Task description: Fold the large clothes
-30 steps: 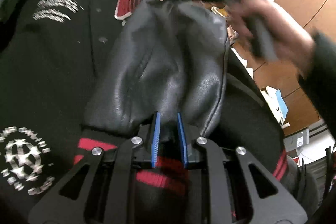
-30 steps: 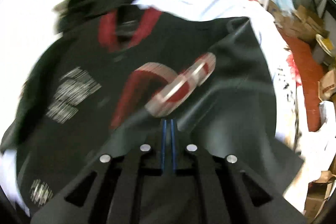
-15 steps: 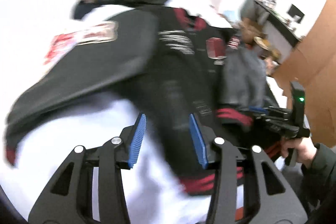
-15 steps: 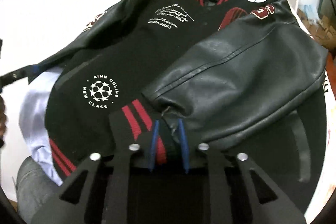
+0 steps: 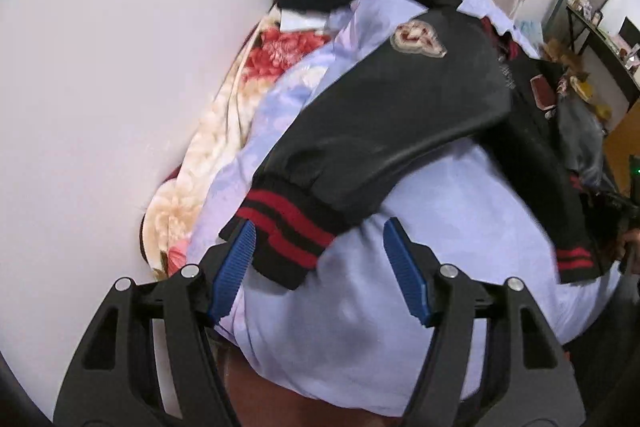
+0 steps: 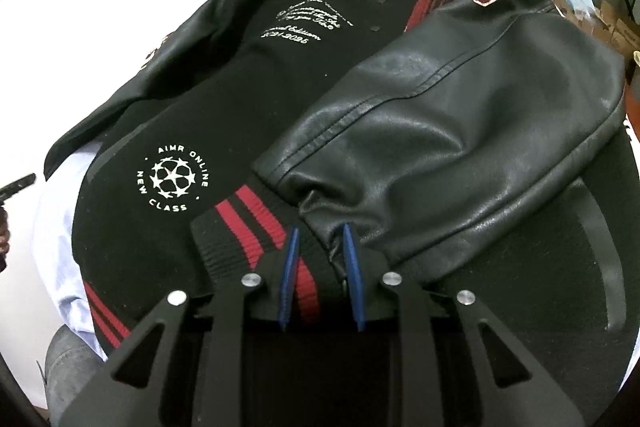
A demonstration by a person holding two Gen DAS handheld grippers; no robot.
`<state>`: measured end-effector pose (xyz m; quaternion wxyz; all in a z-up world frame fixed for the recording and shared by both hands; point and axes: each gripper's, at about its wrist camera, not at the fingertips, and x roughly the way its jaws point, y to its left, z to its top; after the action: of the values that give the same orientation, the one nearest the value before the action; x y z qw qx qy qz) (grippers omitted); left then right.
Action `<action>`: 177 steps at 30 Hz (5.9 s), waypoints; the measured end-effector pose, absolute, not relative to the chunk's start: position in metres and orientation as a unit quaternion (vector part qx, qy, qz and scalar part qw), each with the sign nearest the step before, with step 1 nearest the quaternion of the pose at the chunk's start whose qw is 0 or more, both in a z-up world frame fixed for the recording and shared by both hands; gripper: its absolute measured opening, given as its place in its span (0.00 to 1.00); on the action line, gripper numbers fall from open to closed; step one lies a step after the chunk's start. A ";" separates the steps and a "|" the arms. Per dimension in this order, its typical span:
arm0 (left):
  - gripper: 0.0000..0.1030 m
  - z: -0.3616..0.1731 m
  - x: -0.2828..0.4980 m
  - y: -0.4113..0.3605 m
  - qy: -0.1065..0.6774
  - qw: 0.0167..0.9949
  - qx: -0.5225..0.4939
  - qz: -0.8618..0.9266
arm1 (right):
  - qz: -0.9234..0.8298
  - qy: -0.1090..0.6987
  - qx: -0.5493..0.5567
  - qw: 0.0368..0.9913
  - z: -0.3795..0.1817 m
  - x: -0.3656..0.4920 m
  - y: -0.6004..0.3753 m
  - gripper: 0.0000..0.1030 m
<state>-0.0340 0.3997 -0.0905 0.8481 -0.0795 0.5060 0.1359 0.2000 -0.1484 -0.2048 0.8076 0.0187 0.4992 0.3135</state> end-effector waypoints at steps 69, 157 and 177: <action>0.63 -0.174 0.222 -0.061 0.468 0.837 0.271 -0.084 | 0.405 0.408 0.200 0.793 -0.161 0.164 -0.301 0.51; 0.29 -0.212 0.330 0.169 0.464 0.885 -0.028 0.030 | 0.321 0.617 0.159 0.700 -0.191 0.347 -0.260 0.19; 0.29 -0.171 0.387 0.124 0.467 0.872 0.129 0.065 | 0.330 0.537 0.380 0.677 -0.202 0.171 -0.322 0.10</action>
<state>0.3875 0.1238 -0.1713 0.8722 0.1289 0.4674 0.0647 0.1713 -0.3219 -0.2020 0.6771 0.3800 0.5367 0.3301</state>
